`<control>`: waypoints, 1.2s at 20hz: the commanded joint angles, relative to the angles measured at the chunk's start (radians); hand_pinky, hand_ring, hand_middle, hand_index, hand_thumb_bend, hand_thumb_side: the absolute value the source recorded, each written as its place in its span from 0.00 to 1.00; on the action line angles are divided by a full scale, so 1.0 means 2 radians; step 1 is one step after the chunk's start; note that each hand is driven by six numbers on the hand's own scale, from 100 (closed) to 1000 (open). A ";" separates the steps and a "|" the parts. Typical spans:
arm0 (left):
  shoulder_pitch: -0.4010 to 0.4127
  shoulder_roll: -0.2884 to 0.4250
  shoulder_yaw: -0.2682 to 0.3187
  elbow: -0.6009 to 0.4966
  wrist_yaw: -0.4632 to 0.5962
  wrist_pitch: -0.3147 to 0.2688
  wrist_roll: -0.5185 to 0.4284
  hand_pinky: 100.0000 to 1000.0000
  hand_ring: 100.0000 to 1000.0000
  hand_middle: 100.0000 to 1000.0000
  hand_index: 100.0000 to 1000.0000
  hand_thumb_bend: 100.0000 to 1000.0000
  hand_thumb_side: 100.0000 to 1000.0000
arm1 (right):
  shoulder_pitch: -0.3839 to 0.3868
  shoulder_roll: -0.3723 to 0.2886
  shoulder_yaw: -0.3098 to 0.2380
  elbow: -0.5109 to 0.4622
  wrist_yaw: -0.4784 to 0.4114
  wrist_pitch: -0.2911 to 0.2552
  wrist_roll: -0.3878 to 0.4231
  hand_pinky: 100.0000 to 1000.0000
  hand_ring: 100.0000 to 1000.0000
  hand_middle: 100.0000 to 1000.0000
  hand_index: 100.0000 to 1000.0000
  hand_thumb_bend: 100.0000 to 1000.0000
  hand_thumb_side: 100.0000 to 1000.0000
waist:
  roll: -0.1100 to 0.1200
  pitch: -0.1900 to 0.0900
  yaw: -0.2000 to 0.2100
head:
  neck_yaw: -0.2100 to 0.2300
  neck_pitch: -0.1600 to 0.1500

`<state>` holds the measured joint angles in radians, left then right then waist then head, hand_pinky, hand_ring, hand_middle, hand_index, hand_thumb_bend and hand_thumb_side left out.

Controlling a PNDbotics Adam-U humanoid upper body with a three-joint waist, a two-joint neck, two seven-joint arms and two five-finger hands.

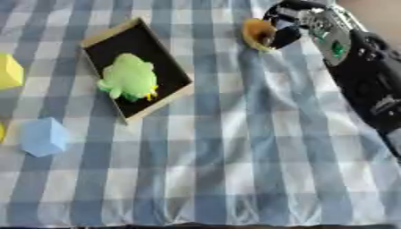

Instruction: Pick up objects on the table and place them in the box.

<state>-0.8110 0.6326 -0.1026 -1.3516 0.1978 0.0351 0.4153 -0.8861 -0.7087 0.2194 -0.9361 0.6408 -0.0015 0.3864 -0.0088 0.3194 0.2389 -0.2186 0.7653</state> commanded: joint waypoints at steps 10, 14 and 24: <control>-0.009 0.011 0.005 -0.008 0.001 0.000 0.005 0.77 0.84 0.77 0.85 0.46 0.65 | 0.019 -0.038 -0.001 -0.077 -0.078 0.046 -0.058 0.83 0.65 0.32 0.37 0.00 0.00 | 0.000 -0.014 -0.001 | 0.003 0.002; -0.008 0.012 0.005 -0.008 0.000 0.001 0.006 0.77 0.84 0.77 0.85 0.46 0.65 | 0.022 -0.045 0.002 -0.113 -0.109 0.059 -0.051 0.83 0.65 0.33 0.39 0.00 0.00 | -0.001 -0.021 -0.002 | 0.003 0.002; -0.009 0.014 0.004 -0.013 -0.005 0.001 0.005 0.77 0.84 0.76 0.85 0.47 0.64 | -0.001 -0.037 0.034 -0.233 -0.138 0.077 -0.031 0.83 0.63 0.32 0.38 0.00 0.00 | -0.006 -0.033 0.000 | 0.001 0.002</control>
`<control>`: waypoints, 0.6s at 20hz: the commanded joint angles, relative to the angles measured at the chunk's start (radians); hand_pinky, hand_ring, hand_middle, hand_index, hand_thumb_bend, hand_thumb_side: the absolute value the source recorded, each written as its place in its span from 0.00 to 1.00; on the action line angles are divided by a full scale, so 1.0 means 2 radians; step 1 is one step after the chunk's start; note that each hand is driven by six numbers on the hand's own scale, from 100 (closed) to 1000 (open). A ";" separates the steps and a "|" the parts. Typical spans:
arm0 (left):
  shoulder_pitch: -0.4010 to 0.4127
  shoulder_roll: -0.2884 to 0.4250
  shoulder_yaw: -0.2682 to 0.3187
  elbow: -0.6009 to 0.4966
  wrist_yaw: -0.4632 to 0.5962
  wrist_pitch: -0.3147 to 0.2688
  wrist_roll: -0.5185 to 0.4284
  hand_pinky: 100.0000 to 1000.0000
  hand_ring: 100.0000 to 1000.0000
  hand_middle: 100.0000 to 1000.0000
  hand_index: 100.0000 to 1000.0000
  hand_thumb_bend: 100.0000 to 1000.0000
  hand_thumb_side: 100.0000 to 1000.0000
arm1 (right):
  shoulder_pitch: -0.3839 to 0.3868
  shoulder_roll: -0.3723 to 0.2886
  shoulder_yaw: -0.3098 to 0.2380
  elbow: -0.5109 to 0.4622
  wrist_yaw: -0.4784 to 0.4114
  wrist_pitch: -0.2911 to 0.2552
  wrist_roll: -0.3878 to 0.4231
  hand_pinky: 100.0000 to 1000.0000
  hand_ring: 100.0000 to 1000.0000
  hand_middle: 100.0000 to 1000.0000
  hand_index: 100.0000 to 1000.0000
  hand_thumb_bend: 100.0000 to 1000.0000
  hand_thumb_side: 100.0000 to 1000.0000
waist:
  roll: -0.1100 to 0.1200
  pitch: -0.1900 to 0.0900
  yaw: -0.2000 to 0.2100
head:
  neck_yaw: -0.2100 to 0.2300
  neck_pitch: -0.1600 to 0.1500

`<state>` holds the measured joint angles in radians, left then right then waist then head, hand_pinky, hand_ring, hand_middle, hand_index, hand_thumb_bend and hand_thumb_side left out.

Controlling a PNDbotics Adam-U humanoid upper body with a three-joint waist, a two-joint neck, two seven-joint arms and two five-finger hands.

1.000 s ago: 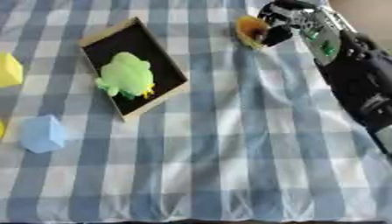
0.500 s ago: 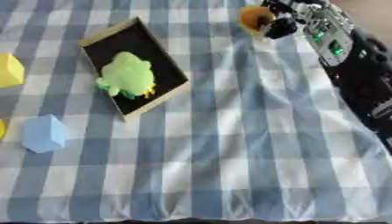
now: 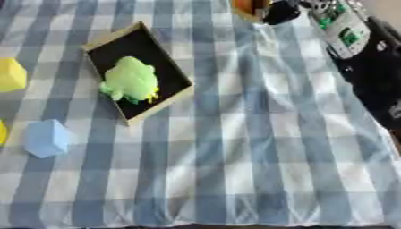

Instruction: Pick up objects on the table and place them in the box.

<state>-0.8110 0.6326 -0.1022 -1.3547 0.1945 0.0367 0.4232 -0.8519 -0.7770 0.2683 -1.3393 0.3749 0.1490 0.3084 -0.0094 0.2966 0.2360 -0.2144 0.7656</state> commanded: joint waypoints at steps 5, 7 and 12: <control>-0.012 0.009 0.002 -0.018 -0.008 0.000 -0.002 0.77 0.83 0.76 0.85 0.47 0.64 | -0.063 0.062 0.053 -0.034 0.020 -0.007 0.041 0.82 0.62 0.33 0.39 0.00 0.00 | -0.005 -0.025 0.011 | -0.010 0.002; -0.015 0.005 0.000 -0.020 -0.010 0.001 -0.004 0.77 0.83 0.76 0.85 0.47 0.64 | -0.075 0.086 0.064 -0.020 0.039 -0.014 0.044 0.82 0.62 0.33 0.40 0.00 0.00 | -0.005 -0.026 0.016 | -0.015 0.002; -0.021 -0.001 -0.003 -0.027 -0.013 0.001 -0.008 0.77 0.83 0.76 0.85 0.47 0.64 | -0.088 0.134 0.071 0.037 0.077 -0.032 0.029 0.82 0.63 0.34 0.40 0.00 0.00 | -0.008 -0.025 0.029 | -0.027 0.002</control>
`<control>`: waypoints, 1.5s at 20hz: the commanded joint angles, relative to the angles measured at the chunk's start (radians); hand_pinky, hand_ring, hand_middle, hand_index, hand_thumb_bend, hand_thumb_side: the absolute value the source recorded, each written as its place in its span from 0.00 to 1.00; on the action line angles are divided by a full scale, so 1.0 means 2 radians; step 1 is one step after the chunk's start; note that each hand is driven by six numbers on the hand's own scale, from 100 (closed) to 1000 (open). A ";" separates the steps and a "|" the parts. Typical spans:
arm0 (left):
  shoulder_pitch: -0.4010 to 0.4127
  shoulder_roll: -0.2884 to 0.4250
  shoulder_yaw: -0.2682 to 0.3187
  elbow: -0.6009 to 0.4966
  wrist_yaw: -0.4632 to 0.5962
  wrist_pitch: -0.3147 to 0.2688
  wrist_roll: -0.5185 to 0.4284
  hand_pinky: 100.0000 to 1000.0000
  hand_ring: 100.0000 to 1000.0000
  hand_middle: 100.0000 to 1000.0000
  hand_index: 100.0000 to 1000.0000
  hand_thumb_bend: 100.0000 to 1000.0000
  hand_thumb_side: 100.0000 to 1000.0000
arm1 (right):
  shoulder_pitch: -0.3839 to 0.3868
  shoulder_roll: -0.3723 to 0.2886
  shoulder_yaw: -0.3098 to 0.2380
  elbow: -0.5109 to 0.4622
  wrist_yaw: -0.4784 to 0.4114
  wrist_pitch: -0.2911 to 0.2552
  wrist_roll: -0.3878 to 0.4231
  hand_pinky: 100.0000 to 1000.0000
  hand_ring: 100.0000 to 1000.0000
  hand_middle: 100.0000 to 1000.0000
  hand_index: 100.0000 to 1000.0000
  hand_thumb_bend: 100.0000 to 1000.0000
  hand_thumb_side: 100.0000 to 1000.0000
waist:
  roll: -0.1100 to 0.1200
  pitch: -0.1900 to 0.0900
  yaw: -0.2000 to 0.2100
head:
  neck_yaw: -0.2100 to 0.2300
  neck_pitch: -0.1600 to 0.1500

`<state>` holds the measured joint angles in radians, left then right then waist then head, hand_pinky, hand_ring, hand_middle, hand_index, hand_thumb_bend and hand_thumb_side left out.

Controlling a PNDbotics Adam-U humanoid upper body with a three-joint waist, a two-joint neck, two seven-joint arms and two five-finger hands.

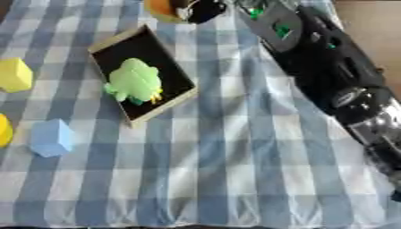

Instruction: Pick up objects on the table and place them in the box.

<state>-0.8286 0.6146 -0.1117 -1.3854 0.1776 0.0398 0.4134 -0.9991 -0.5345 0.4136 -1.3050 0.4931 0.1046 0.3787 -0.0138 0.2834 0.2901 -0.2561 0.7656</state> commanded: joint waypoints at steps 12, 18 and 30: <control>-0.019 -0.001 -0.003 -0.032 -0.015 -0.001 -0.009 0.77 0.83 0.76 0.85 0.48 0.63 | -0.016 0.079 -0.026 0.145 0.120 -0.054 -0.073 0.82 0.64 0.37 0.43 0.00 0.00 | -0.007 -0.012 0.025 | -0.020 0.002; -0.017 -0.001 -0.002 -0.030 -0.015 -0.001 -0.007 0.77 0.83 0.76 0.85 0.48 0.63 | -0.016 0.083 -0.038 0.171 0.154 -0.066 -0.103 0.82 0.71 0.45 0.54 0.00 0.00 | -0.008 -0.009 0.025 | -0.018 0.002; -0.014 -0.001 -0.001 -0.026 -0.015 -0.001 -0.007 0.77 0.83 0.76 0.85 0.48 0.64 | -0.015 0.067 -0.041 0.155 0.178 -0.077 -0.033 0.99 1.00 1.00 1.00 0.00 0.58 | -0.007 -0.009 0.020 | -0.011 0.002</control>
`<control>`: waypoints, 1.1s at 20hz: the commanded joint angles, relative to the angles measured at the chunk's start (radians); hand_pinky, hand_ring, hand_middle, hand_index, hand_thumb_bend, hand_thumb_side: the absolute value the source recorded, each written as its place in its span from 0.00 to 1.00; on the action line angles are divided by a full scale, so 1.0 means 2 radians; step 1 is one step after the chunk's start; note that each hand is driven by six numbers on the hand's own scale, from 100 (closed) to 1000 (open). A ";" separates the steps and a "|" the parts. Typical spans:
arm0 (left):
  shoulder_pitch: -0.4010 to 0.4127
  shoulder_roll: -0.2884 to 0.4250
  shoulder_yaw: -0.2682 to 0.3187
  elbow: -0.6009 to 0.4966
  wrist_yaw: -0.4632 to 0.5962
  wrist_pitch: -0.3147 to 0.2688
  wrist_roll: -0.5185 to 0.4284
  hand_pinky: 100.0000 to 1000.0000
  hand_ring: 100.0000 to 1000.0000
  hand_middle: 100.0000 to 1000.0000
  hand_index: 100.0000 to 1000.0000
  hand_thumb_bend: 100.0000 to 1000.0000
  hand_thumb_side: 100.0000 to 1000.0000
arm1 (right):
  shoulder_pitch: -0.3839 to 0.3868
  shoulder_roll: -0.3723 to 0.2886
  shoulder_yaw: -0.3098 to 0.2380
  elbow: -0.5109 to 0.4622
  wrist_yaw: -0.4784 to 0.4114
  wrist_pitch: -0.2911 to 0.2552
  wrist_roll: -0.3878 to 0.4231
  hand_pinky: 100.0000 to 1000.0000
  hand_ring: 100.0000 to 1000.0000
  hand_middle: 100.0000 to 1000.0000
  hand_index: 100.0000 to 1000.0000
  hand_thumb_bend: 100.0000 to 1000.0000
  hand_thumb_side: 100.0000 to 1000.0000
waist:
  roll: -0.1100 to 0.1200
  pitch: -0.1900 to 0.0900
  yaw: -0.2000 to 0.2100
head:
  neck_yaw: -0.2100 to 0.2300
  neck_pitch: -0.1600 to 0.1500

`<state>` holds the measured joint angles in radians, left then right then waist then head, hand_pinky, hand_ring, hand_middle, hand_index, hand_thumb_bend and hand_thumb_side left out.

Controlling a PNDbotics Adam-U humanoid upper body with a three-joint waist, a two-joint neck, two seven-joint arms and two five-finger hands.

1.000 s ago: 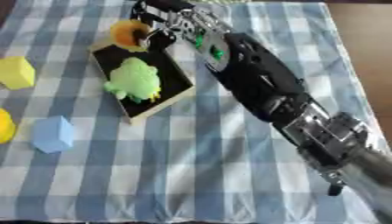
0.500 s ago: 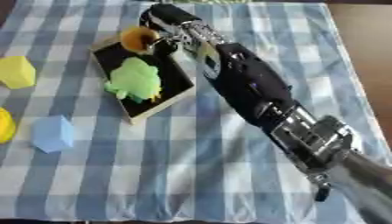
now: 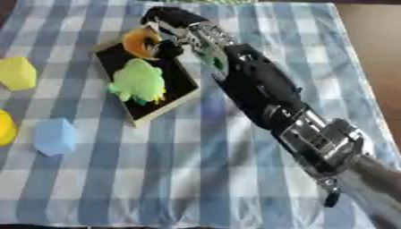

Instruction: Pick up objects on the table and place them in the box.

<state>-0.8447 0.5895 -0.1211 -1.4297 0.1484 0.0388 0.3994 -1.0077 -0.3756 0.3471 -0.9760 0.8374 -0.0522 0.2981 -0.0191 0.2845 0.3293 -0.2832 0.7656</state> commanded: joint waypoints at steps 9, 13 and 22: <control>-0.003 0.014 0.004 -0.006 -0.001 -0.001 0.001 0.77 0.83 0.76 0.85 0.49 0.63 | -0.012 -0.029 -0.017 -0.048 -0.030 0.015 0.000 0.97 1.00 1.00 1.00 0.00 0.50 | -0.005 -0.011 -0.003 | 0.006 0.002; 0.013 0.039 0.004 -0.035 -0.010 -0.002 -0.004 0.77 0.83 0.76 0.85 0.50 0.62 | 0.002 -0.084 -0.017 -0.142 -0.092 0.039 -0.014 0.92 0.95 0.88 0.93 0.00 0.40 | -0.007 -0.010 -0.007 | 0.020 0.002; 0.115 0.148 -0.001 -0.212 -0.130 0.029 -0.113 0.82 0.85 0.77 0.86 0.48 0.42 | 0.139 -0.268 -0.078 -0.430 -0.282 0.136 -0.076 0.91 0.92 0.85 0.89 0.00 0.69 | -0.006 -0.004 -0.018 | 0.041 0.002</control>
<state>-0.6075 0.8220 -0.1332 -1.7931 -0.0688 0.0883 0.2110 -0.7199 -0.8417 0.2249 -1.7574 0.3224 0.1972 0.1663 -0.0248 0.2847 0.2914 -0.2084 0.7656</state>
